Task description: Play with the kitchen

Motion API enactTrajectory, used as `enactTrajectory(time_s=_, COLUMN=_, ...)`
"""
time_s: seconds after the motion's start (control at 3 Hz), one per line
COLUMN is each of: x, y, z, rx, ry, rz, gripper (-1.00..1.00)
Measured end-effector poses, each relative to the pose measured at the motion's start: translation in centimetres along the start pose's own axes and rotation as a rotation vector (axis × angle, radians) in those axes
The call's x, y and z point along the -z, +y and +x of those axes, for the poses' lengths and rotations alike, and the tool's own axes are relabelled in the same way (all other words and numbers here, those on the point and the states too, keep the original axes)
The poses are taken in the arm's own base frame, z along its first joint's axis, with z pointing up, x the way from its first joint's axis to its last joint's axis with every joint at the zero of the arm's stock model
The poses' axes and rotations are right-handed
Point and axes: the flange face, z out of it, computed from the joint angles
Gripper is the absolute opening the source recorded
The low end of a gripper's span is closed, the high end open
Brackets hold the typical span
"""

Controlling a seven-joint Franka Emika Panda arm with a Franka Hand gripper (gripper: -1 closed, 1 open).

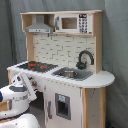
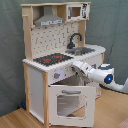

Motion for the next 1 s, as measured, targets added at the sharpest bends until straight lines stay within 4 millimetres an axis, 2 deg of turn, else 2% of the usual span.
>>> enactTrajectory(time_s=0.33, x=2.2, y=0.3, z=-0.8, rx=0.02, ry=0.014, rz=0.0, gripper=1.0)
enactTrajectory(time_s=1.0, x=2.7, y=1.5, z=-1.3, rx=0.169, ry=-0.061, rz=-0.03, gripper=1.0)
